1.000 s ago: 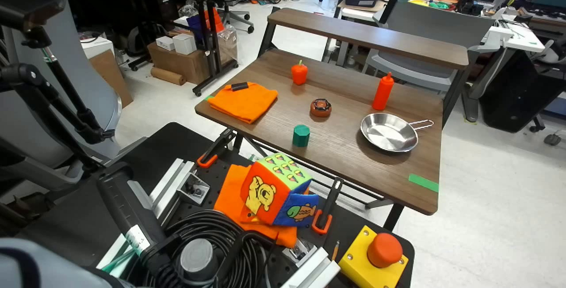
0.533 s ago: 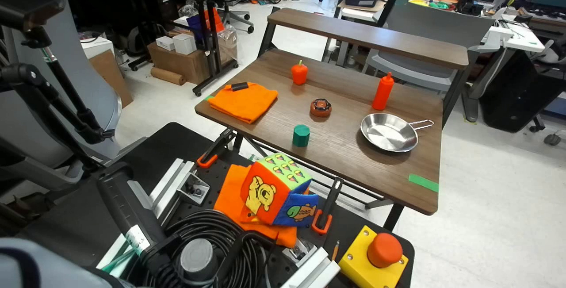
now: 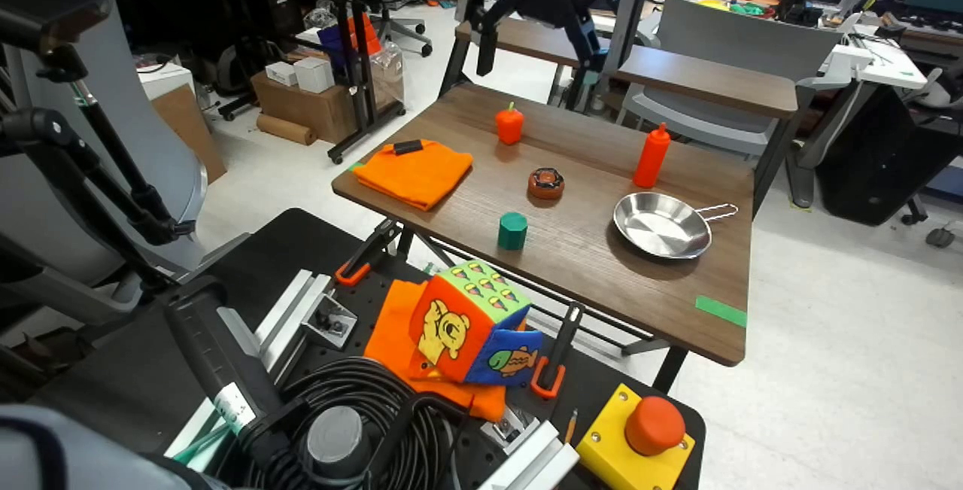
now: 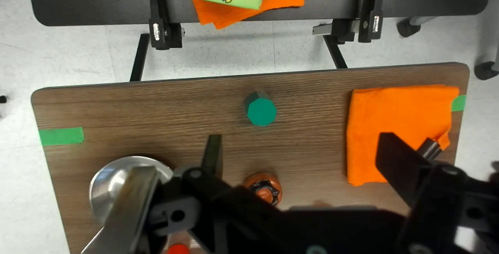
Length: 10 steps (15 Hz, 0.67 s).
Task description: Move the green block forward
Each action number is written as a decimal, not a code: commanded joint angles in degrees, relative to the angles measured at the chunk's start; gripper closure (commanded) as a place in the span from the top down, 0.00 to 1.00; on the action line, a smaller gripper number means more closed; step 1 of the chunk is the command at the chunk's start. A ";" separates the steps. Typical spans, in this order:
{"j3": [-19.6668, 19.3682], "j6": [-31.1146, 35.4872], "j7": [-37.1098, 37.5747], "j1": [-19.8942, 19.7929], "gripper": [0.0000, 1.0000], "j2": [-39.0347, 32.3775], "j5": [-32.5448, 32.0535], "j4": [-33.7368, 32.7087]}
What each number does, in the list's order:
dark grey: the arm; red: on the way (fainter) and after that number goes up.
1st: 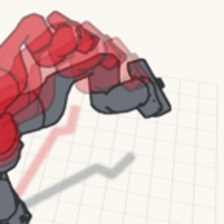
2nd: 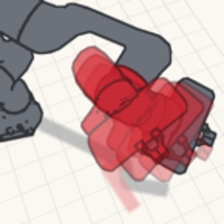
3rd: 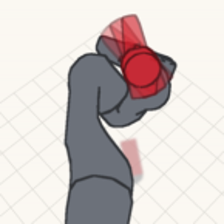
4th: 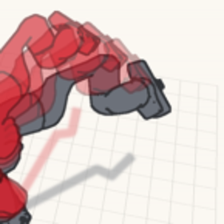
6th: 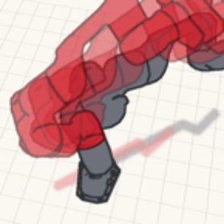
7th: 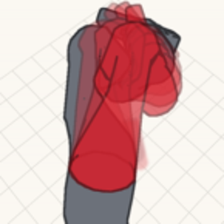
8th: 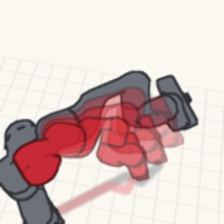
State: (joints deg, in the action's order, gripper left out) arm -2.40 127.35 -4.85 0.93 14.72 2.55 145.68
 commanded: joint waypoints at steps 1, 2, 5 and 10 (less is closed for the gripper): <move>2.06 2.85 4.09 -0.32 1.00 -10.32 -2.02 -4.94; 2.27 2.76 4.52 -0.30 1.00 -12.36 -2.46 -5.84; 2.53 2.25 6.04 -0.12 1.00 -17.82 -4.23 -8.30; 2.49 2.56 7.92 0.53 1.00 -26.87 -7.08 -12.86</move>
State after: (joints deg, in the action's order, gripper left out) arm -0.21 129.52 1.07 0.94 -6.76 -2.55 136.57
